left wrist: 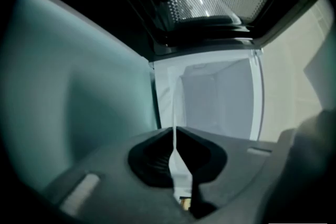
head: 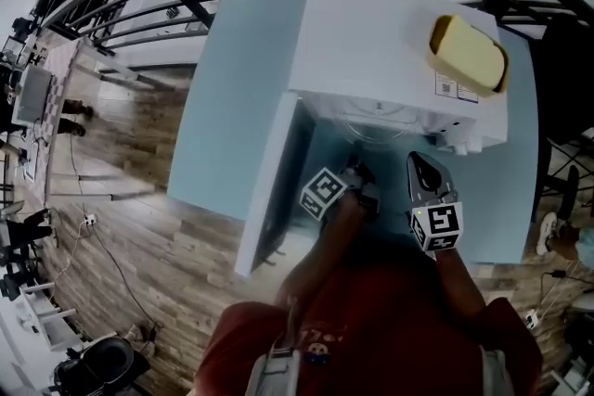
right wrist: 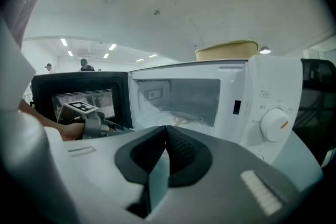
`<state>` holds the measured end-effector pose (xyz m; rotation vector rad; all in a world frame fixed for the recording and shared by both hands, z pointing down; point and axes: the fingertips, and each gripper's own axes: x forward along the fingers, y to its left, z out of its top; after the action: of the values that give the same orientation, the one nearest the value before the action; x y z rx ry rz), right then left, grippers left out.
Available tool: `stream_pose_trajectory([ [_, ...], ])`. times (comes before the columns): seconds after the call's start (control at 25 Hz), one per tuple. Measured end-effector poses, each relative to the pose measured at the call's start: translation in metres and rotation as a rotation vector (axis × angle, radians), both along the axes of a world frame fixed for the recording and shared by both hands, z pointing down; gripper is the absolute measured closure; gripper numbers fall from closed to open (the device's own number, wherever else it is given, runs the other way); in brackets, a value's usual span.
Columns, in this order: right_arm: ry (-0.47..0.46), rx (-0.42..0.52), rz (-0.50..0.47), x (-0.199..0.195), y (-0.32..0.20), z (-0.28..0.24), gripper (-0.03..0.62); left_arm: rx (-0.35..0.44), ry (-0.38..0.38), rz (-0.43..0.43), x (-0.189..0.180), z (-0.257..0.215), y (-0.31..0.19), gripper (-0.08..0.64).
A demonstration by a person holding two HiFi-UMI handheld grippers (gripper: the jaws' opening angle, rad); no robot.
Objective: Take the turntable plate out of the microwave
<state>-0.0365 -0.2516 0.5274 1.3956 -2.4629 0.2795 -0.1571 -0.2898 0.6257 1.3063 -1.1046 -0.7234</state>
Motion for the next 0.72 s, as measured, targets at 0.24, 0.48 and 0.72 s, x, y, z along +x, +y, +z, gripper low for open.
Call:
stream_pose_trajectory([
  [0.24, -0.004, -0.002, -0.026, 0.003, 0.015, 0.001, 0.592, 0.022, -0.009, -0.021, 0.0, 0.001, 0.017, 0.541],
  [0.48, -0.001, -0.005, -0.029, 0.01, 0.025, 0.003, 0.592, 0.045, -0.008, -0.046, 0.001, -0.001, 0.026, 0.537],
  [0.72, 0.008, -0.004, -0.03, 0.013, 0.028, 0.002, 0.592, 0.059, -0.042, -0.073, -0.002, 0.0, 0.026, 0.529],
])
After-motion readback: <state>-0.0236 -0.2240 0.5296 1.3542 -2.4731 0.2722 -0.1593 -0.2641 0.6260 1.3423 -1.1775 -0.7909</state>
